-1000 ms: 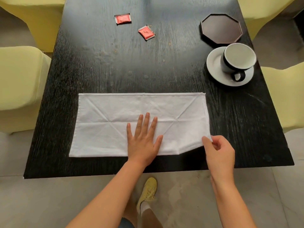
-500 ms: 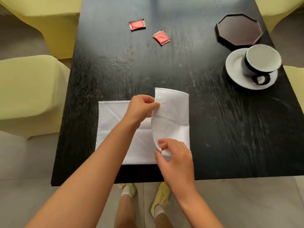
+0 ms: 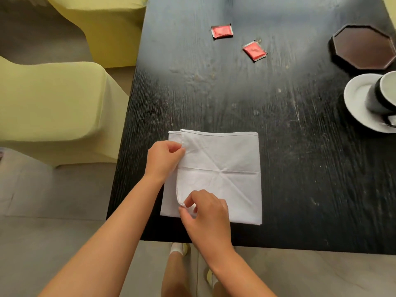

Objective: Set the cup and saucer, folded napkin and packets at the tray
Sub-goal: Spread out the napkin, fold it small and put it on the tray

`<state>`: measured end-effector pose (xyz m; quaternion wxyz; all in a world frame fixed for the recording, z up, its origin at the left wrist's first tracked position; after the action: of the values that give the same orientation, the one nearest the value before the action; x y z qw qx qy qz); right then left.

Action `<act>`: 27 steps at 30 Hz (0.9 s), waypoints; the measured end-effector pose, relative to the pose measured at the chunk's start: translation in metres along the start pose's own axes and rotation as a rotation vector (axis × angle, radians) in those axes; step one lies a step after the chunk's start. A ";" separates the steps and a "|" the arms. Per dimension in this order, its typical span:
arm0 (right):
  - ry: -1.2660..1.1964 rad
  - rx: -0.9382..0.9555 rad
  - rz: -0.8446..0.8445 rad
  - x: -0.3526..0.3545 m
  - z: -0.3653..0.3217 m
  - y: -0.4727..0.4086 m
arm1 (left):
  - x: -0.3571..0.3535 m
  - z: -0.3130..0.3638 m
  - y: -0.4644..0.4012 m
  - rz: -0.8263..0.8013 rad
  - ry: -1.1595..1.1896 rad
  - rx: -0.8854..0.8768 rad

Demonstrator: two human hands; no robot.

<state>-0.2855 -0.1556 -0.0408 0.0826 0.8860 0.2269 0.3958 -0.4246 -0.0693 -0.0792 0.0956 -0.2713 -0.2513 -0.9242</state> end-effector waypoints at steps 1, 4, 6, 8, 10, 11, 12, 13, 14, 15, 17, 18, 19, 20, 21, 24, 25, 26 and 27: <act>0.009 -0.001 -0.004 -0.003 -0.002 -0.001 | 0.003 -0.003 -0.001 0.021 -0.017 -0.015; 0.044 0.001 -0.016 -0.011 -0.006 -0.004 | 0.011 -0.005 -0.003 0.061 -0.052 -0.041; 0.064 0.011 -0.025 -0.016 -0.008 -0.005 | 0.015 -0.008 -0.003 0.073 -0.096 -0.043; 0.078 0.020 -0.037 -0.021 -0.010 -0.006 | 0.017 -0.012 -0.004 0.080 -0.143 -0.045; 0.097 0.020 -0.047 -0.027 -0.011 -0.007 | 0.018 -0.015 -0.004 0.087 -0.166 -0.056; 0.109 0.022 -0.046 -0.030 -0.011 -0.008 | 0.019 -0.015 -0.004 0.094 -0.176 -0.067; 0.120 0.024 -0.044 -0.033 -0.011 -0.009 | 0.019 -0.016 -0.004 0.101 -0.189 -0.074; 0.133 0.023 -0.042 -0.035 -0.011 -0.009 | 0.018 -0.017 -0.004 0.107 -0.204 -0.080; 0.154 0.026 -0.037 -0.037 -0.010 -0.010 | 0.018 -0.018 -0.004 0.108 -0.218 -0.086; 0.177 0.032 -0.032 -0.039 -0.009 -0.011 | 0.017 -0.018 -0.004 0.106 -0.228 -0.092; 0.223 0.058 -0.037 -0.042 -0.006 -0.011 | 0.016 -0.019 -0.003 0.119 -0.250 -0.117; 0.235 0.081 -0.052 -0.042 -0.004 -0.010 | 0.016 -0.020 -0.001 0.151 -0.269 -0.144; 0.233 0.108 -0.071 -0.042 -0.002 -0.010 | 0.015 -0.021 0.002 0.193 -0.293 -0.179; 0.222 0.144 -0.066 -0.039 0.002 -0.009 | 0.013 -0.022 0.007 0.238 -0.318 -0.219; 0.206 0.177 -0.017 -0.035 0.005 -0.009 | 0.011 -0.022 0.013 0.275 -0.348 -0.261; 0.237 0.179 0.183 -0.019 0.023 -0.016 | -0.005 -0.023 0.037 0.270 -0.474 -0.379; 0.297 0.142 0.192 -0.014 0.030 -0.021 | -0.013 -0.025 0.045 0.234 -0.527 -0.420; 0.360 0.102 0.159 -0.010 0.036 -0.026 | -0.023 -0.027 0.054 0.185 -0.581 -0.464; 0.410 0.071 0.092 -0.008 0.043 -0.031 | -0.033 -0.030 0.062 0.129 -0.627 -0.503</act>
<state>-0.2688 -0.1307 -0.0845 -0.0148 0.7988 0.2123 0.5628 -0.3916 -0.1365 -0.0934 0.0027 -0.5701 -0.0169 -0.8214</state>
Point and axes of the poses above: each hand's wrist, its own y-axis away from the middle knuckle, its own x-axis out of the back of the hand, z = x × y, the point moved 1 cm from there along -y, towards the middle knuckle, and after that the axes turned 6 degrees about -z, right-handed, at the moved point
